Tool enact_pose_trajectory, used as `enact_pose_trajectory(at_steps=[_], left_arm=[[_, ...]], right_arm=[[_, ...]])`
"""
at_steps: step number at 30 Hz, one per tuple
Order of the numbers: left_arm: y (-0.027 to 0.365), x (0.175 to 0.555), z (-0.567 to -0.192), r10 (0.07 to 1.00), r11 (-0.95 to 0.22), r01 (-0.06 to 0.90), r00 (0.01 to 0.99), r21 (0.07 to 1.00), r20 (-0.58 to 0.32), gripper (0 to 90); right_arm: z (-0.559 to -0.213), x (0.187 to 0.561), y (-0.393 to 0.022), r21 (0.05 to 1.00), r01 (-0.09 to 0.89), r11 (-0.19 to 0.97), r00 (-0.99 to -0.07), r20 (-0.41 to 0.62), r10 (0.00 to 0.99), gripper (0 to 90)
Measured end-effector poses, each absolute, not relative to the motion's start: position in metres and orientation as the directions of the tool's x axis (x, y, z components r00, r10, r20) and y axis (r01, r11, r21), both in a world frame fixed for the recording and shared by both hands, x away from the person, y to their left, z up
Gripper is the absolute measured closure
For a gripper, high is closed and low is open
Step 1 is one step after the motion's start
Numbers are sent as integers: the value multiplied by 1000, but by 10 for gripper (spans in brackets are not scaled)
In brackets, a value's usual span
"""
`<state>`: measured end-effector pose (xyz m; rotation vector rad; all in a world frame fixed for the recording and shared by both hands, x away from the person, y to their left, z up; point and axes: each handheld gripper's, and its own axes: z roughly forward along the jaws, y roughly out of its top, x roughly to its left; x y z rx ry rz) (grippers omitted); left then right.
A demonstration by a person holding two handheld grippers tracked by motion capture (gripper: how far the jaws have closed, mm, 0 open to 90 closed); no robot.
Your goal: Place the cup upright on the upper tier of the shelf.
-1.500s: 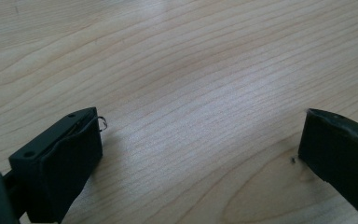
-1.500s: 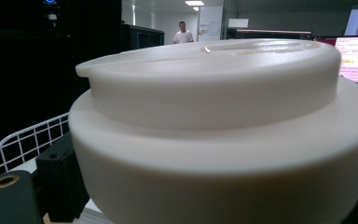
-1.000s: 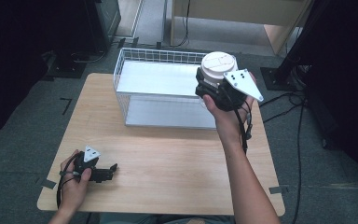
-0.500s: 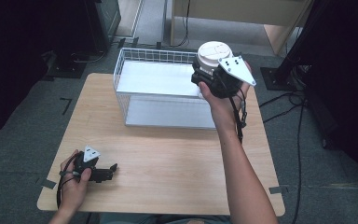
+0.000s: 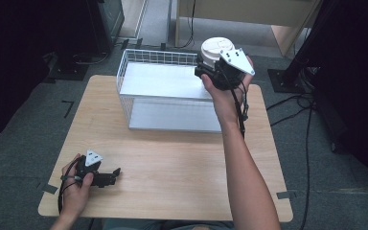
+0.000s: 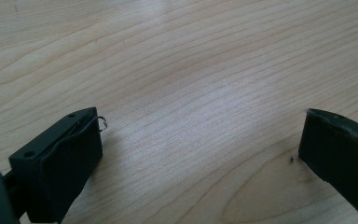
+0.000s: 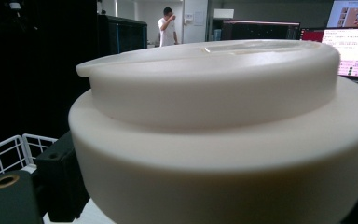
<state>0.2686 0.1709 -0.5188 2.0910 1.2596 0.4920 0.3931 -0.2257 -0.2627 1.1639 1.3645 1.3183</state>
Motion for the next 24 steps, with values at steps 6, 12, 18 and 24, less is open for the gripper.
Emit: enact_pose_trajectory(at_steps=[6, 12, 18, 24], left_arm=[[171, 269, -519, 883, -333, 643, 470, 689, -11, 0], [171, 268, -519, 884, -332, 645, 468, 689, -12, 0], [171, 268, -519, 884, -331, 645, 467, 689, -12, 0], [171, 268, -519, 884, -332, 645, 467, 689, -12, 0]], right_arm=[[-265, 406, -225, 998, 65, -7, -162, 17, 987, 93], [-265, 419, -226, 996, 80, -46, -163, 59, 985, 93], [-269, 427, -228, 994, 89, -61, -165, 75, 983, 92], [-272, 429, -232, 991, 93, -93, -152, 106, 983, 92]])
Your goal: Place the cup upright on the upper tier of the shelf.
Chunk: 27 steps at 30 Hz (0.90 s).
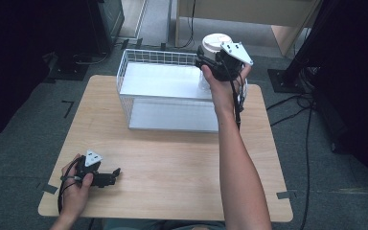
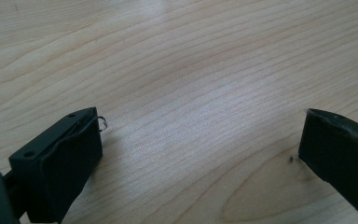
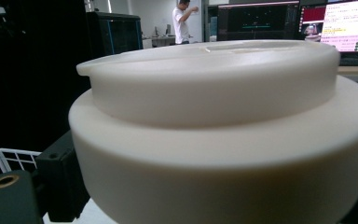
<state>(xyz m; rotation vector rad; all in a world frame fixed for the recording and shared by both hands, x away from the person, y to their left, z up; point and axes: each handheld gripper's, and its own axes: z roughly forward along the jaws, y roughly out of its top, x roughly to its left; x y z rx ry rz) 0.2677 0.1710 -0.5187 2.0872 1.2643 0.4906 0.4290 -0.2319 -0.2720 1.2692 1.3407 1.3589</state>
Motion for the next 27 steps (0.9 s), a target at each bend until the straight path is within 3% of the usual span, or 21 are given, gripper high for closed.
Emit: enact_pose_trajectory(at_steps=[8, 11, 18, 27], left_arm=[[171, 268, -519, 884, -332, 645, 467, 689, -11, 0], [171, 268, -519, 884, -332, 644, 467, 689, -11, 0], [171, 268, -519, 884, -332, 644, 467, 689, -11, 0], [171, 268, -519, 884, -332, 644, 467, 689, -10, 0]], right_arm=[[-273, 430, -235, 992, 96, -86, -158, 101, 982, 90], [-273, 430, -234, 995, 93, -34, -147, 47, 988, 28], [-273, 430, -238, 994, 105, -30, -212, 52, 976, 0], [-271, 427, -242, 994, 102, -30, -180, 48, 983, 0]])
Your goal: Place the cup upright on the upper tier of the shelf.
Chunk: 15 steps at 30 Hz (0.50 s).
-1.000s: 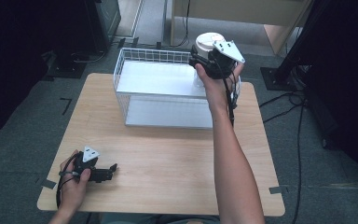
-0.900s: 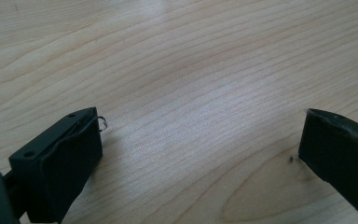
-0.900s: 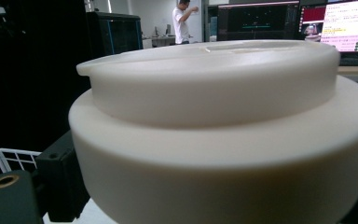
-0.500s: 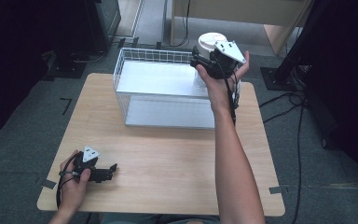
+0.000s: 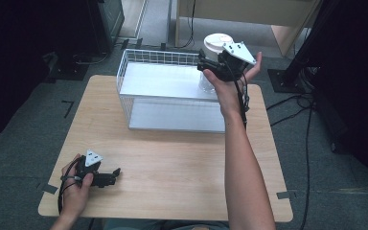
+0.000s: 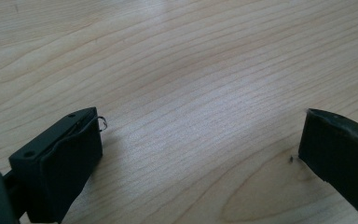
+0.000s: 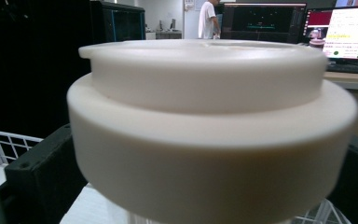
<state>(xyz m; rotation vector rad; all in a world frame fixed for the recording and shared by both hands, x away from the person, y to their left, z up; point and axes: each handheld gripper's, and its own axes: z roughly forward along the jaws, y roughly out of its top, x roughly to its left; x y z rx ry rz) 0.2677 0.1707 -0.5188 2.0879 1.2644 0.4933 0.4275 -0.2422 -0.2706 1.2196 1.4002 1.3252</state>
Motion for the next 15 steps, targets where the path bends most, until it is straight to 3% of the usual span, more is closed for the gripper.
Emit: enact_pose_trajectory(at_steps=[15], left_arm=[[171, 268, -519, 885, -333, 644, 466, 689, -9, 0]], right_arm=[[-267, 425, -246, 993, 115, -16, -188, 38, 981, 0]])
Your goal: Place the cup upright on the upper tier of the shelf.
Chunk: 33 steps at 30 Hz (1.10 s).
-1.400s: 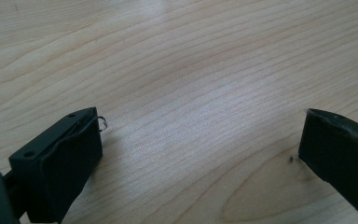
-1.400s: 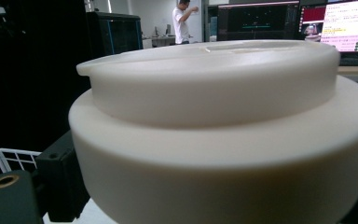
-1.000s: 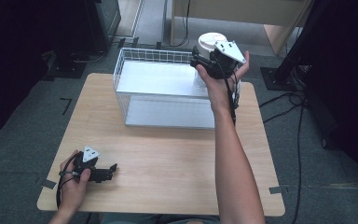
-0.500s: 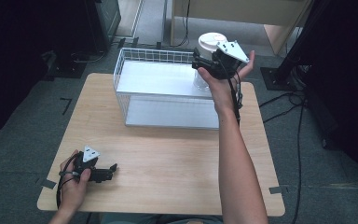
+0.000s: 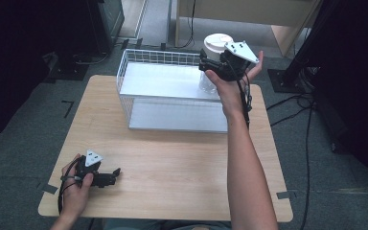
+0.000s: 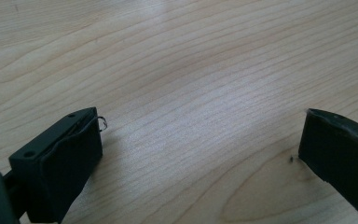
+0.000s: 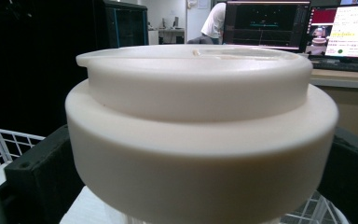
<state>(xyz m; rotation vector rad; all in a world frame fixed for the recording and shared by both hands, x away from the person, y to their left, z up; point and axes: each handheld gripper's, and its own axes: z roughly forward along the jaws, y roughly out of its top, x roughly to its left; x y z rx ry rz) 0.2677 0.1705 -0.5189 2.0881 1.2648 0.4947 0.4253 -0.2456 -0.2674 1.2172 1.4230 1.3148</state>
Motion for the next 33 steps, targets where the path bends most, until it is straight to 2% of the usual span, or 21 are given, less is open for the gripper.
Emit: enact_pose_trajectory(at_steps=[33], left_arm=[[171, 268, -519, 884, -333, 644, 467, 689, -9, 0]], right_arm=[[-265, 420, -252, 992, 121, -34, -231, 62, 971, 0]])
